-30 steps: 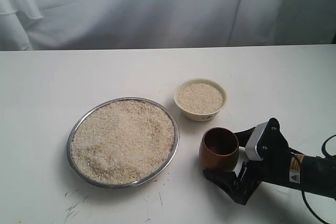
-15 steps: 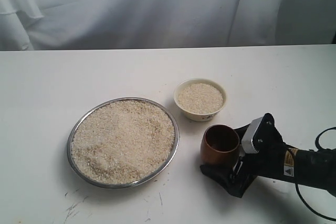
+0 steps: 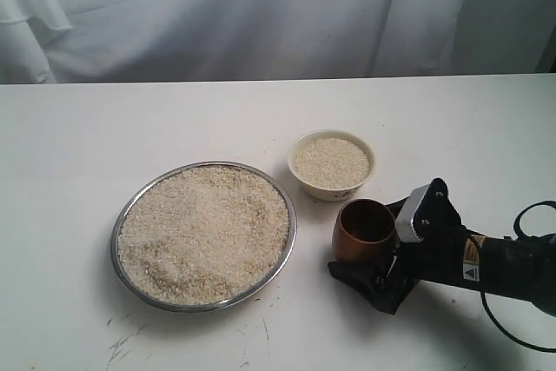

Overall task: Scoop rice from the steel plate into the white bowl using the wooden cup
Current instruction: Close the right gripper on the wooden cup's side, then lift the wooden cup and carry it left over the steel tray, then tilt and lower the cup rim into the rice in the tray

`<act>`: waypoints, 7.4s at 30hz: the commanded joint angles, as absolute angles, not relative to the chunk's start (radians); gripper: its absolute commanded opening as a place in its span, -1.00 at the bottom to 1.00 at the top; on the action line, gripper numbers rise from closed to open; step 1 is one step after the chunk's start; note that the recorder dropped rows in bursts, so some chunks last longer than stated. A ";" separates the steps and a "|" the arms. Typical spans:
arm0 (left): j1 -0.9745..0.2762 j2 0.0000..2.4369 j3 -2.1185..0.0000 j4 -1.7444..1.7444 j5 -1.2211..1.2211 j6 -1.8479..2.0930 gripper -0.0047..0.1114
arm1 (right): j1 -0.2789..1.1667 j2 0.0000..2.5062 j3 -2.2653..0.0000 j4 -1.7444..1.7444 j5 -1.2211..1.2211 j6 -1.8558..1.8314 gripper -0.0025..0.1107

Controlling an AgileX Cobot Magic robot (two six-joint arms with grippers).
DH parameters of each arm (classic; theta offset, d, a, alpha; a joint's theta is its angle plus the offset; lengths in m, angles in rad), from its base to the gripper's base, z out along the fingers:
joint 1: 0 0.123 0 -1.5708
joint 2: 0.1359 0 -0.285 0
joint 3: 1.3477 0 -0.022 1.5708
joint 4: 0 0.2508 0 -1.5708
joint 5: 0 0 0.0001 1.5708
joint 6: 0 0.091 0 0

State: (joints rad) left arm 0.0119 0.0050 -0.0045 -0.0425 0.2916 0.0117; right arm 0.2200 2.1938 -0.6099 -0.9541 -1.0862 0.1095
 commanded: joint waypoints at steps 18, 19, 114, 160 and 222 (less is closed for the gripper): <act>0.010 0.000 0.000 -0.043 0.285 0.009 -0.92 | 0.221 2.195 -0.616 -0.975 -1.112 0.083 0.49; 0.010 0.000 0.000 -0.043 0.285 0.009 -0.92 | 0.221 2.195 -0.616 -0.975 -1.115 0.083 0.49; 0.010 0.000 0.000 -0.043 0.285 0.009 -0.92 | 0.268 1.885 -0.695 -1.261 -0.965 0.814 -0.96; 0.010 0.000 0.000 -0.043 0.285 0.009 -0.92 | 0.608 1.602 -0.695 -1.114 -0.447 0.954 -0.96; 0.010 0.000 0.000 -0.043 0.285 0.009 -0.92 | 0.897 2.025 -1.383 -1.342 0.456 -0.333 -0.96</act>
